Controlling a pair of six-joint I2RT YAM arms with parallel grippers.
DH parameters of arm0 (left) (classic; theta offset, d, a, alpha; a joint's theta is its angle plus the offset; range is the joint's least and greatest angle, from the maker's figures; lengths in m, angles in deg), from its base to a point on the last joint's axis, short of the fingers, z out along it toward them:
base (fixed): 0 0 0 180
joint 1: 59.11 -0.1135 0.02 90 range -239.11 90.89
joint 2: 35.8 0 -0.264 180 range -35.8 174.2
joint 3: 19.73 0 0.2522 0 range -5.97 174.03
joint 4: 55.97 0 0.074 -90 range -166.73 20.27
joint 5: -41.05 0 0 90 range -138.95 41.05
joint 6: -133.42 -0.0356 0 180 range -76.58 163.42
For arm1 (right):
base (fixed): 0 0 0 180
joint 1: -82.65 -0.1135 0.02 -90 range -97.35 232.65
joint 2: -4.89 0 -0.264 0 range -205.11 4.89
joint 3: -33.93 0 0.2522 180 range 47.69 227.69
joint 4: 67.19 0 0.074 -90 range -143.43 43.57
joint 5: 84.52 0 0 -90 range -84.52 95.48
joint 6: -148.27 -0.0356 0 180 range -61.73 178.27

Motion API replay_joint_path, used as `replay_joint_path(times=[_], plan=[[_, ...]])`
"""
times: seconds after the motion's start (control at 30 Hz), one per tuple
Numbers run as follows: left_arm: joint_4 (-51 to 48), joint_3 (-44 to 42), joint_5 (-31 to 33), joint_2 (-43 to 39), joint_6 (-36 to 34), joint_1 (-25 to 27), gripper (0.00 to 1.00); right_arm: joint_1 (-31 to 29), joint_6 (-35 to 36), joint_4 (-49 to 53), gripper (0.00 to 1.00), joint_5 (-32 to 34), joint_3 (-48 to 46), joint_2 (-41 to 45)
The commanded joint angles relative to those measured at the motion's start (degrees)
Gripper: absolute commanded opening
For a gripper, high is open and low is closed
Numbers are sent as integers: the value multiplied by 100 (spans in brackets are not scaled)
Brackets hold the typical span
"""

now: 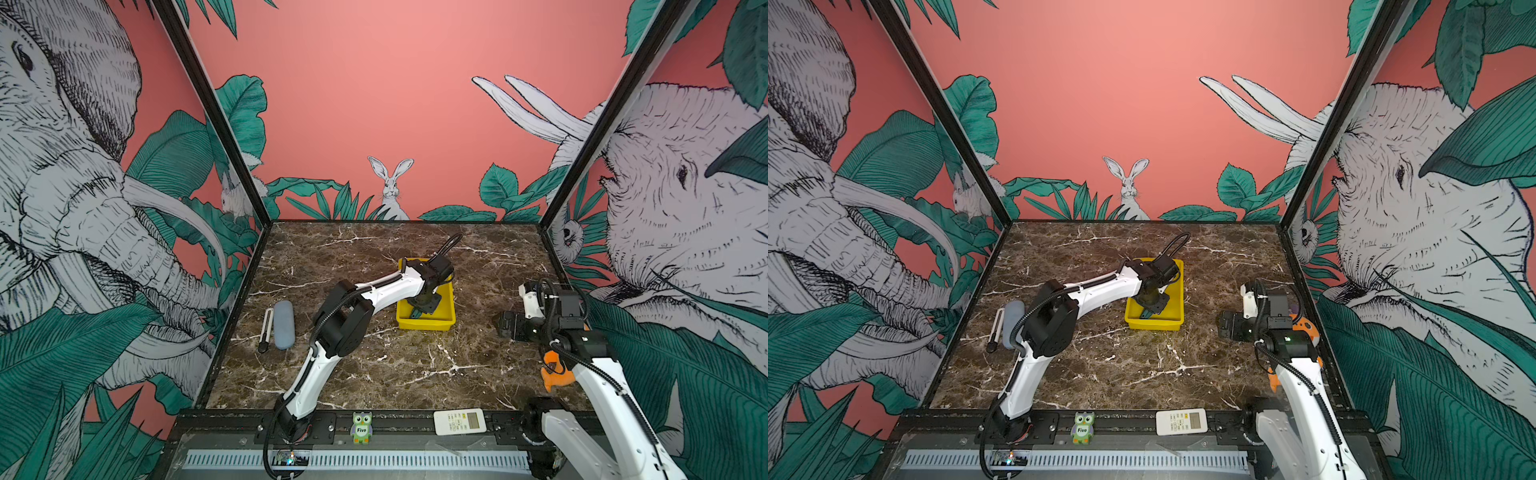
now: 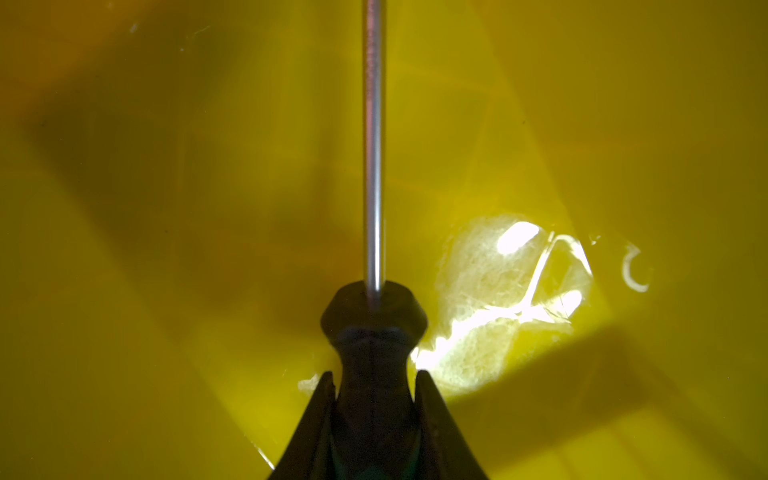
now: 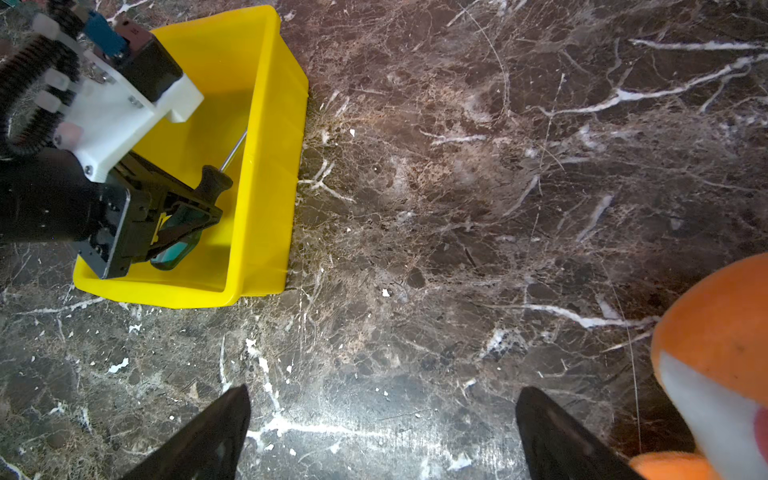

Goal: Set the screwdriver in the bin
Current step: 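Lower the screwdriver into the bin and open the left gripper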

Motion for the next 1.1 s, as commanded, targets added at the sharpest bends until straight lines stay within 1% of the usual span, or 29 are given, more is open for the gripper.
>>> replay_joint_path(times=[0.0,0.33,0.5,0.87,1.07], plan=[[-75,171,54,-48,63,-7,4,26,-40,-90,99,7,-68,21],[-48,173,57,-4,130,-25,16,26,-40,-89,99,15,-64,25],[-20,178,7,31,165,-68,17,26,-46,-89,99,26,-69,12],[31,232,-66,35,242,-107,28,26,-49,-83,99,39,-77,65],[57,292,-110,30,270,-113,36,26,-49,-80,99,40,-76,91]])
